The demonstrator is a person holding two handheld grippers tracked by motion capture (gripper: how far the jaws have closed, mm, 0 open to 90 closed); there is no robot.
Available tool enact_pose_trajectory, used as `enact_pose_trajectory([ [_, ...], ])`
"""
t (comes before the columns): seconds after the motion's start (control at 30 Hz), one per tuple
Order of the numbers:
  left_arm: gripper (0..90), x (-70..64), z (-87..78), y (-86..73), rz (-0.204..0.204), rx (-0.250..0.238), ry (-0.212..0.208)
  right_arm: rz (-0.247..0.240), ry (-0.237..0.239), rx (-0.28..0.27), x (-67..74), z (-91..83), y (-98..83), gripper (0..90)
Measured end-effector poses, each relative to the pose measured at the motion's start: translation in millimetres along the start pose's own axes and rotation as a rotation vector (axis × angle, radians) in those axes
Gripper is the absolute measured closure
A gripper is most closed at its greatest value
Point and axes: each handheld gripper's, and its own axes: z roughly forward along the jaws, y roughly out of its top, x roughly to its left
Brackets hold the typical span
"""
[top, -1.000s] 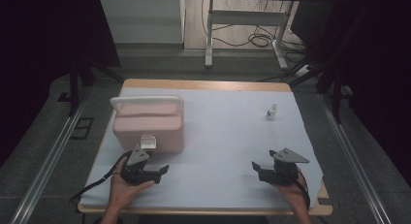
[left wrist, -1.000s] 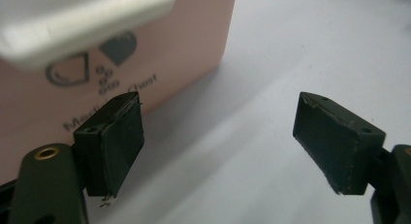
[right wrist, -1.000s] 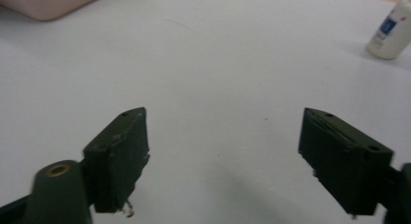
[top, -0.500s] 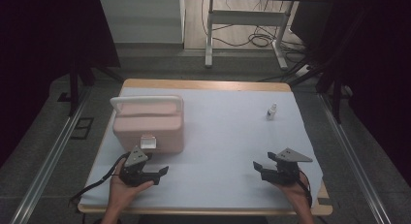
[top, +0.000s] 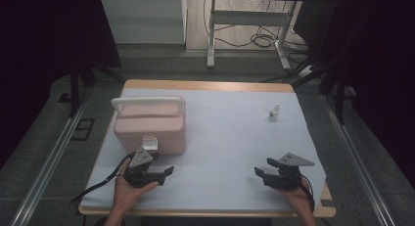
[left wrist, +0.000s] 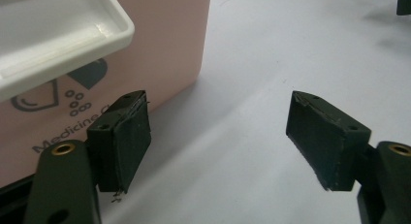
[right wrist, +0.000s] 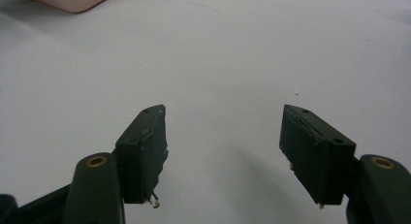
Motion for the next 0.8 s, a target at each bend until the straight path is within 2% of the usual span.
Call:
enact_pose_trajectory([
  [0.2, 27.3, 0.1, -3.2, -0.4, 0.001, -0.006, 0.007, -0.007, -0.005, -0.006, 1.1, -0.9, -0.2, 34.3],
  [0.3, 40.5, -1.1, -7.2, -1.5, 0.013, -0.016, 0.02, -0.005, -0.006, -0.012, 2.9, -0.9, -0.4, 34.4],
  [0.33, 49.4, -1.8, -8.5, -1.9, 0.018, -0.024, 0.01, -0.009, -0.002, -0.011, 3.8, -0.4, 0.1, 34.4],
  [0.37, 53.6, -1.8, -8.5, -1.9, 0.018, -0.024, 0.01, -0.015, 0.0, -0.008, 4.1, 0.2, 0.4, 34.4],
  [0.43, 65.0, -1.8, -9.1, -1.5, 0.017, -0.031, -0.008, -0.023, 0.003, -0.002, 4.0, 1.0, 0.2, 34.3],
  [0.47, 65.0, -1.4, -9.6, -0.9, 0.014, -0.033, -0.02, -0.023, 0.003, -0.002, 4.0, 1.0, 0.2, 34.3],
  [0.5, 73.7, -0.1, -11.4, 0.9, 0.004, -0.031, -0.039, -0.016, 0.011, -0.007, 2.7, 0.6, -0.5, 34.3],
  [0.57, 76.1, 1.1, -12.6, 2.0, -0.002, -0.026, -0.041, -0.014, 0.012, -0.01, 2.4, 0.4, -0.7, 34.3],
  [0.6, 82.1, 3.4, -15.7, 4.6, -0.016, -0.028, -0.031, -0.013, 0.007, -0.009, 1.9, 0.2, -1.3, 34.3],
  [0.67, 85.9, 5.4, -20.0, 7.4, -0.029, -0.037, -0.024, -0.015, 0.002, -0.002, 1.7, 1.7, -2.0, 34.3],
  [0.8, 88.5, 9.3, -27.5, 10.4, -0.047, -0.046, -0.022, -0.015, -0.004, 0.01, 3.9, 4.5, -2.0, 34.6],
])
